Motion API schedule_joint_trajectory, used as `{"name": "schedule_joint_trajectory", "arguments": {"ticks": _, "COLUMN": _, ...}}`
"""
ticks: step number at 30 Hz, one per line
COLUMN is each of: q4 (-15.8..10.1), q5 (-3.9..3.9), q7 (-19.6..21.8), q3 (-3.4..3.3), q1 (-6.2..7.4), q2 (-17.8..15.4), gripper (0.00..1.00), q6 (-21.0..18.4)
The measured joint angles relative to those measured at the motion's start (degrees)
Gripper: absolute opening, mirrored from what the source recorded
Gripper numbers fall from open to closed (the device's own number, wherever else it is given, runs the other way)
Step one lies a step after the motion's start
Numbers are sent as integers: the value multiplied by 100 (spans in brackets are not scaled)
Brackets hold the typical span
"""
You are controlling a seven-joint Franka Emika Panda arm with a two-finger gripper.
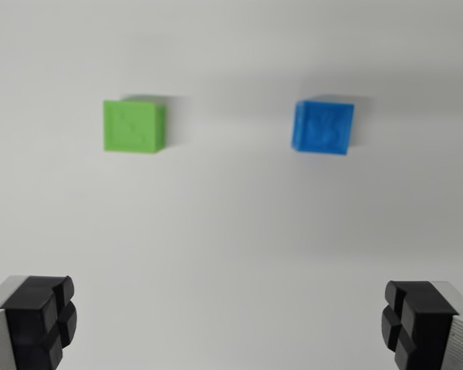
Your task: Stack cube
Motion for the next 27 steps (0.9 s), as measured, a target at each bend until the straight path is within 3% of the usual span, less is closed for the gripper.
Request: {"name": "schedule_joint_trajectory", "arguments": {"ticks": 27, "q4": -33, "q5": 1, "q7": -23, "q3": -25, "q1": -10, "q2": 93, "gripper": 100, "q6": 84}}
